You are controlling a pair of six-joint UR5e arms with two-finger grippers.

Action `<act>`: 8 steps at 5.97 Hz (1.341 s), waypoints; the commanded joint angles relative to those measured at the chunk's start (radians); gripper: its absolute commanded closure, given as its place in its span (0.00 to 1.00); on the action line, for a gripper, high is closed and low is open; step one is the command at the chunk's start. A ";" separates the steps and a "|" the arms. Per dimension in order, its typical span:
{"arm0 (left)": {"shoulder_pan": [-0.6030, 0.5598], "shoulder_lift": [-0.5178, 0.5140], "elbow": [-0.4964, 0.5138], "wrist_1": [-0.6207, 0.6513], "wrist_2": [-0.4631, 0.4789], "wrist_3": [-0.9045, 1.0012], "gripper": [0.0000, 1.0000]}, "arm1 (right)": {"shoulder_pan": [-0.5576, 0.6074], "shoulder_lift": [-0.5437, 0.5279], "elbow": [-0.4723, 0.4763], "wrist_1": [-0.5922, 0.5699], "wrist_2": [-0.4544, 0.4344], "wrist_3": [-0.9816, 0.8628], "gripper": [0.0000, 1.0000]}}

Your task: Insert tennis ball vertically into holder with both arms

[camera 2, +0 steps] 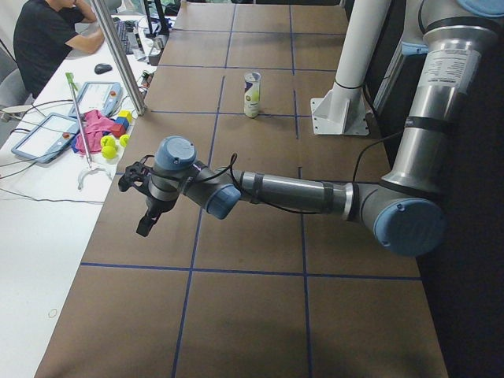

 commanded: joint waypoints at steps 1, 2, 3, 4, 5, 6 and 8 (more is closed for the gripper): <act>-0.074 0.023 -0.034 0.190 -0.117 0.058 0.00 | 0.003 -0.059 -0.003 0.002 0.003 -0.002 0.00; -0.062 0.046 -0.031 0.269 -0.107 0.083 0.00 | 0.003 -0.073 -0.003 -0.004 -0.004 -0.002 0.00; -0.055 0.065 -0.040 0.355 -0.102 0.083 0.00 | 0.003 -0.094 -0.012 -0.007 -0.003 0.000 0.00; 0.027 0.067 -0.090 0.456 -0.102 0.083 0.00 | 0.002 -0.108 -0.013 -0.007 -0.006 0.010 0.00; 0.088 0.061 -0.163 0.563 -0.073 0.080 0.00 | 0.002 -0.116 -0.055 0.001 -0.001 0.012 0.00; 0.095 0.045 -0.208 0.674 0.012 0.080 0.00 | 0.002 -0.116 -0.084 0.002 -0.004 0.012 0.00; 0.115 0.126 -0.192 0.535 0.039 0.085 0.00 | 0.002 -0.128 -0.083 0.007 -0.004 0.010 0.00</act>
